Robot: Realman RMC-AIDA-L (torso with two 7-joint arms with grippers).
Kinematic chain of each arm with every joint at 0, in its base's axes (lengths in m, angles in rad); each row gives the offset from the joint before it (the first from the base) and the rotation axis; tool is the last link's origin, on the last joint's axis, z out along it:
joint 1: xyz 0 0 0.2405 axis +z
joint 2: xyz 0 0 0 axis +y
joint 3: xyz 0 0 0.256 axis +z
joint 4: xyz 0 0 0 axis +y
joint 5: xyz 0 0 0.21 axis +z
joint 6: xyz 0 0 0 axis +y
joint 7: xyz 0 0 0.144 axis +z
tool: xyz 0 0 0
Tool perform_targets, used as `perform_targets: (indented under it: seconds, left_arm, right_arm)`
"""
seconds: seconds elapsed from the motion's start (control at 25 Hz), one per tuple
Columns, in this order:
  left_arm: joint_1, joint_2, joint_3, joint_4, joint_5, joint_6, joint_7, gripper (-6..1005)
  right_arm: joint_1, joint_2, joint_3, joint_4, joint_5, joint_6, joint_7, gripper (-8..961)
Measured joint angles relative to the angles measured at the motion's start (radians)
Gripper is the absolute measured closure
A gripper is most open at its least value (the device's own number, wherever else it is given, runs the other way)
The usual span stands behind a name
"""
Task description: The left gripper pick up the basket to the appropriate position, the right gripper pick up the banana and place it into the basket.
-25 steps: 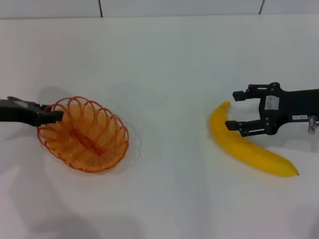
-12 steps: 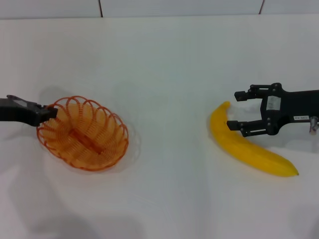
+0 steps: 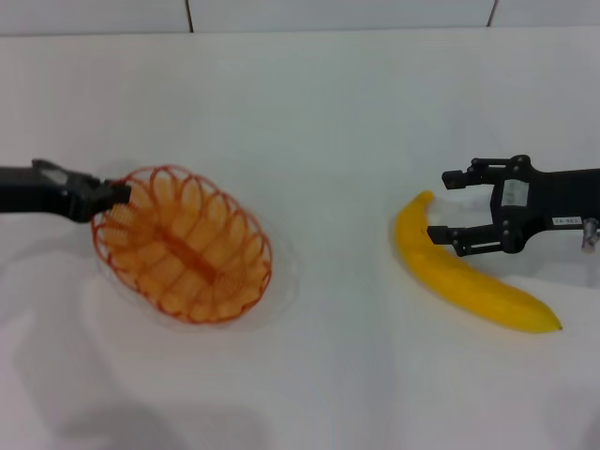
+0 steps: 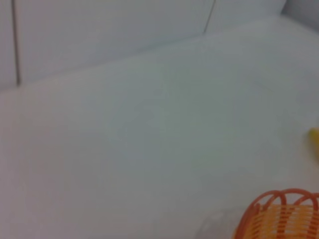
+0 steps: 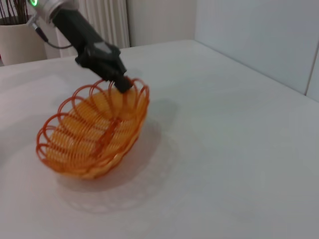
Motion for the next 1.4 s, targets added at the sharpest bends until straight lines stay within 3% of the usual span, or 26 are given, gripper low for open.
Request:
perform_targets:
  seconds: [0.48, 0.76, 0.92, 1.4]
  left_arm:
    - [-0.001, -0.004, 0.001, -0.017, -0.207, -0.002, 0.08, 944]
    - [-0.004, -0.005, -0.002, -0.112, -0.269, -0.173, 0.061, 944]
    - [-0.03, -0.008, -0.002, -0.176, -0.293, -0.258, 0.061, 944]
    - [-0.136, -0.009, 0.002, -0.257, -0.335, -0.346, 0.064, 943]
  right_arm:
    - [0.006, 0.001, -0.008, 0.0, -0.002, 0.0, 0.004, 121]
    - [0.007, 0.008, -0.005, 0.0, -0.026, 0.0, 0.007, 120]
    - [0.008, 0.01, -0.009, 0.0, -0.026, 0.0, 0.007, 122]
    - [0.018, 0.014, -0.009, -0.004, -0.049, 0.0, 0.011, 120]
